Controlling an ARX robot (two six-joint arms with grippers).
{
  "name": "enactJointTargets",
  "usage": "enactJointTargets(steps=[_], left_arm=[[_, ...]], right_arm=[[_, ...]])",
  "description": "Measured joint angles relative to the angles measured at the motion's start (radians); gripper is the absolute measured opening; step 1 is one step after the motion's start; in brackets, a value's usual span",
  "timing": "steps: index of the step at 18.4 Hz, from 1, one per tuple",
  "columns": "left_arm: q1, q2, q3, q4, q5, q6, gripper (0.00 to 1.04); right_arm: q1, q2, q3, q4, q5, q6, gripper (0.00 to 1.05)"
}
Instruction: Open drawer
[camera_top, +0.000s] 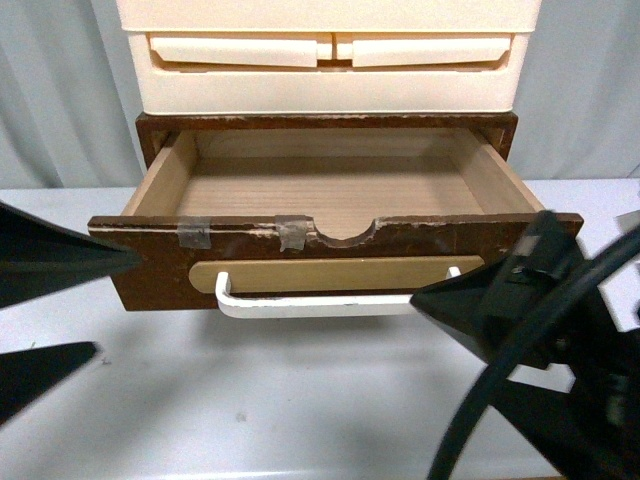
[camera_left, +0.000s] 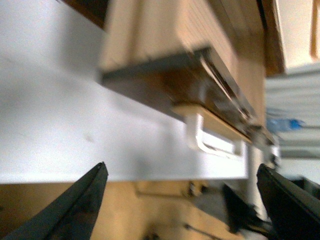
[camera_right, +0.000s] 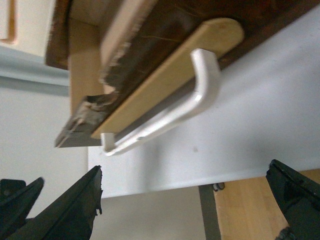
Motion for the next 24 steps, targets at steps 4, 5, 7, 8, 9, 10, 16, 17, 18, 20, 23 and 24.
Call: enactJointTargets(steps=[4, 5, 7, 8, 9, 10, 16, 17, 18, 20, 23, 24], left_arm=[[0.022, -0.026, -0.263, 0.583, -0.488, 0.586, 0.66], [0.03, -0.106, -0.261, 0.637, -0.534, 0.696, 0.55], [0.022, -0.222, -0.26, 0.579, -0.529, 0.787, 0.33], [0.021, -0.253, -0.287, 0.531, -0.53, 0.803, 0.22], [0.024, -0.294, -0.309, 0.487, -0.535, 0.814, 0.11], [0.027, -0.348, -0.314, 0.455, -0.535, 0.817, 0.01], [0.027, -0.468, -0.32, 0.37, -0.535, 0.822, 0.02], [0.027, -0.513, -0.329, 0.325, -0.535, 0.822, 0.02], [0.027, -0.562, -0.338, 0.276, -0.535, 0.822, 0.02], [0.027, -0.669, -0.338, 0.187, -0.535, 0.822, 0.02], [0.027, -0.787, -0.338, 0.077, -0.535, 0.822, 0.02], [0.027, -0.818, -0.338, 0.046, -0.535, 0.822, 0.02]], right_arm=[[0.002, 0.069, -0.203, 0.555, 0.507, -0.533, 0.7], [-0.047, 0.012, -0.245, 0.626, 0.583, -0.663, 0.61], [-0.105, -0.172, -0.27, 0.596, 0.537, -0.906, 0.37], [-0.133, -0.217, -0.306, 0.538, 0.513, -0.955, 0.26], [-0.164, -0.267, -0.336, 0.485, 0.49, -0.979, 0.15], [-0.187, -0.363, -0.334, 0.373, 0.463, -0.994, 0.04], [-0.237, -0.568, -0.339, 0.248, 0.415, -1.009, 0.02], [-0.256, -0.617, -0.35, 0.2, 0.398, -1.011, 0.02], [-0.274, -0.669, -0.367, 0.145, 0.376, -1.012, 0.02], [-0.308, -0.798, -0.375, 0.046, 0.343, -1.012, 0.02], [-0.416, -0.931, -0.378, -0.079, 0.251, -1.013, 0.02], [-0.413, -0.975, -0.379, -0.116, 0.238, -1.013, 0.02]])
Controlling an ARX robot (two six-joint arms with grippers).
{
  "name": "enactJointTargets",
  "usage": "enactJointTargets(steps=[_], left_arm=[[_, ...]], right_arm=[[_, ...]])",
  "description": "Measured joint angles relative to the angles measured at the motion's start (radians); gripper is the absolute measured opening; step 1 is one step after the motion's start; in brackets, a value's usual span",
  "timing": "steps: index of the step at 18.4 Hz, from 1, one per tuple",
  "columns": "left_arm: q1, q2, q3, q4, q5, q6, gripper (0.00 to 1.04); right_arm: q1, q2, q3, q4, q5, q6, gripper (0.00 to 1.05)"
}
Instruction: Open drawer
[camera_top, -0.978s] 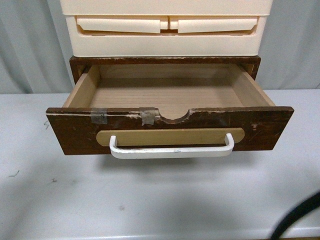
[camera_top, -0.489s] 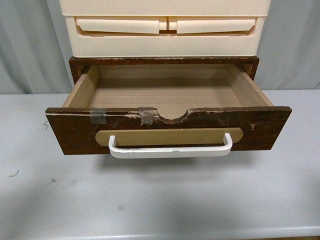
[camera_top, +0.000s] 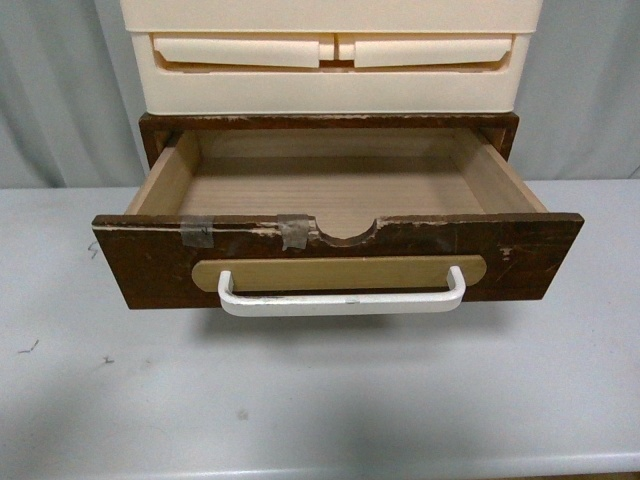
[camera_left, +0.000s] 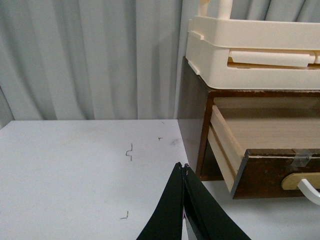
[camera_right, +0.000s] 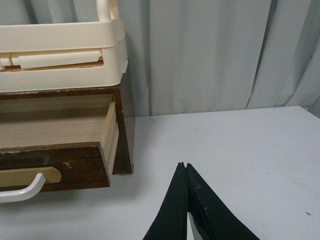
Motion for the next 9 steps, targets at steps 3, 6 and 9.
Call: enactJointTargets(steps=[3, 6, 9], left_arm=[[0.0, -0.088, 0.0, -0.083, 0.0, 0.0, 0.02], [0.0, -0.163, 0.0, -0.158, 0.0, 0.0, 0.02], [0.0, -0.224, 0.0, -0.22, 0.0, 0.0, 0.02]], right_arm=[[0.003, -0.102, 0.0, -0.098, 0.0, 0.0, 0.02], [0.003, -0.189, 0.0, -0.185, 0.0, 0.0, 0.02], [0.003, -0.258, 0.0, -0.255, 0.001, 0.0, 0.02]])
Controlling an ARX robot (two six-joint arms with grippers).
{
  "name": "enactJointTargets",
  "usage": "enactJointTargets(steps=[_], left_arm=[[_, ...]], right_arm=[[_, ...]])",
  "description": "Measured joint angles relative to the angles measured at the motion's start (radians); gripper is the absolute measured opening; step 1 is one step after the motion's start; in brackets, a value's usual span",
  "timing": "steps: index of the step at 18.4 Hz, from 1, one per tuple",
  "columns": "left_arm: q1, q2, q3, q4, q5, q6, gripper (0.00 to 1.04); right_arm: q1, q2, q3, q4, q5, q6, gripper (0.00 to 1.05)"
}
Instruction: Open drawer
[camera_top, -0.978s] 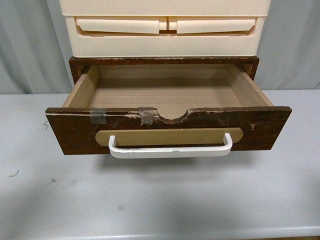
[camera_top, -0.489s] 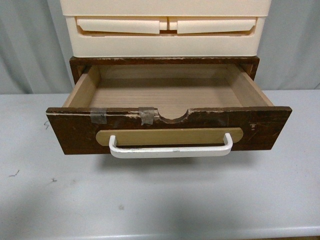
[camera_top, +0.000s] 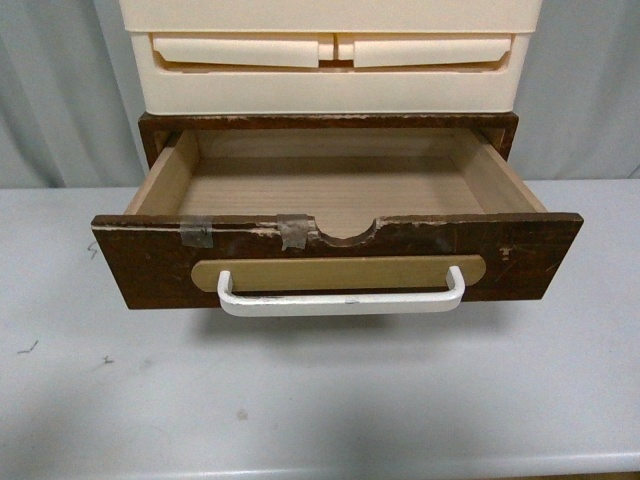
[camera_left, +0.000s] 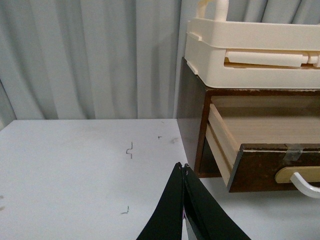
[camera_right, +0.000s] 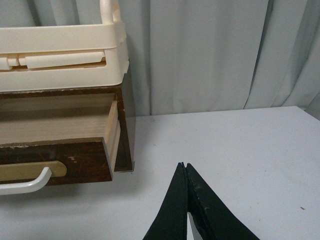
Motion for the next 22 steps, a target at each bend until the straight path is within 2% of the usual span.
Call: enactJointTargets(steps=[2, 4, 5, 6, 7, 19, 21, 22], left_arm=[[0.0, -0.03, 0.0, -0.029, 0.0, 0.0, 0.02], [0.0, -0.178, 0.001, -0.219, 0.002, 0.0, 0.02], [0.0, -0.201, 0.004, -0.191, 0.001, 0.0, 0.02], [0.0, -0.201, 0.001, -0.207, 0.0, 0.0, 0.02], [0.0, -0.201, 0.0, -0.214, 0.0, 0.0, 0.02], [0.0, -0.201, 0.0, -0.208, 0.0, 0.0, 0.02], [0.0, -0.201, 0.0, -0.208, 0.0, 0.0, 0.06], [0.0, -0.201, 0.0, -0.209, 0.0, 0.0, 0.11]], right_arm=[[0.0, -0.04, 0.0, -0.039, 0.0, 0.0, 0.02], [0.0, -0.069, 0.0, -0.069, 0.0, 0.0, 0.02], [0.0, -0.089, 0.0, -0.098, 0.0, 0.0, 0.02], [0.0, -0.183, 0.0, -0.238, -0.003, 0.0, 0.02], [0.0, -0.2, 0.0, -0.252, -0.002, 0.0, 0.02], [0.0, -0.245, 0.0, -0.254, -0.002, -0.002, 0.02], [0.0, -0.245, 0.0, -0.25, -0.002, -0.003, 0.08], [0.0, -0.244, 0.0, -0.254, -0.002, -0.003, 0.14]])
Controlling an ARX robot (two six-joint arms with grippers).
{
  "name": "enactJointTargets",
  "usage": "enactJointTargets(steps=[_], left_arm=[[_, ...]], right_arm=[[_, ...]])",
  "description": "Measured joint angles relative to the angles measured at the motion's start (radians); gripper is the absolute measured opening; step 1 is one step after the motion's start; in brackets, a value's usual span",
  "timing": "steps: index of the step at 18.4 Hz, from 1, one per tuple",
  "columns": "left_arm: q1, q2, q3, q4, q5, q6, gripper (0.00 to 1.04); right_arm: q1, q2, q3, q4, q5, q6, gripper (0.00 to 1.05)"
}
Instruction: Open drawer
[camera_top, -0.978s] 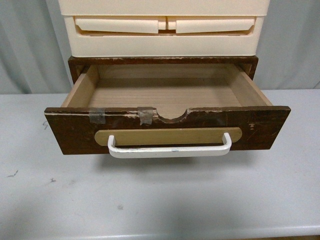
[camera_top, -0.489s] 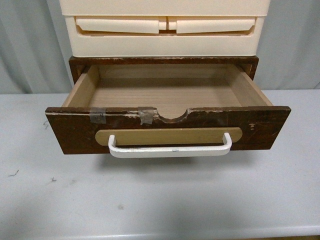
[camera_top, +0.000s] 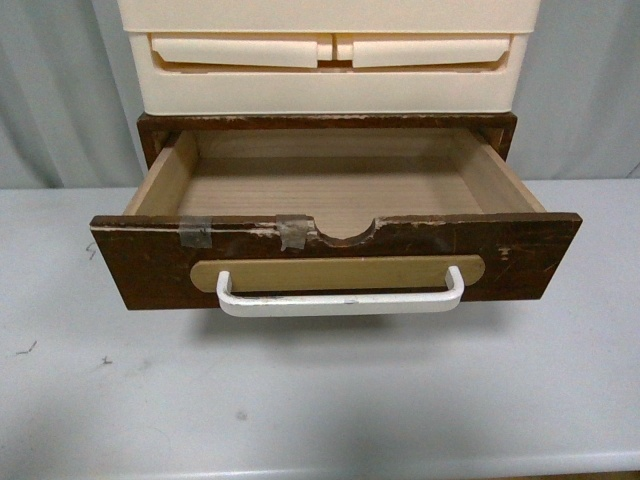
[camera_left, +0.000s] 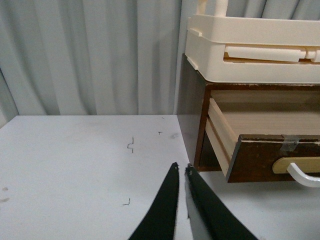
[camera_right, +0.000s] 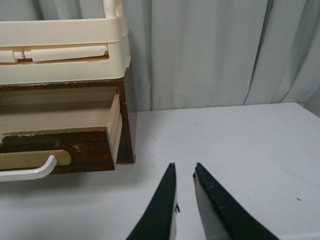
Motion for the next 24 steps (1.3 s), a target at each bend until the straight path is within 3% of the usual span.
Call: enactJointTargets(steps=[5, 15, 22, 24], left_arm=[[0.0, 0.0, 0.0, 0.0, 0.0, 0.0, 0.33], [0.0, 0.0, 0.0, 0.0, 0.0, 0.0, 0.6], [0.0, 0.0, 0.0, 0.0, 0.0, 0.0, 0.87], [0.0, 0.0, 0.0, 0.0, 0.0, 0.0, 0.92]], right_arm=[[0.0, 0.0, 0.0, 0.0, 0.0, 0.0, 0.33], [0.0, 0.0, 0.0, 0.0, 0.0, 0.0, 0.63], [0.0, 0.0, 0.0, 0.0, 0.0, 0.0, 0.9], [0.0, 0.0, 0.0, 0.0, 0.0, 0.0, 0.93]])
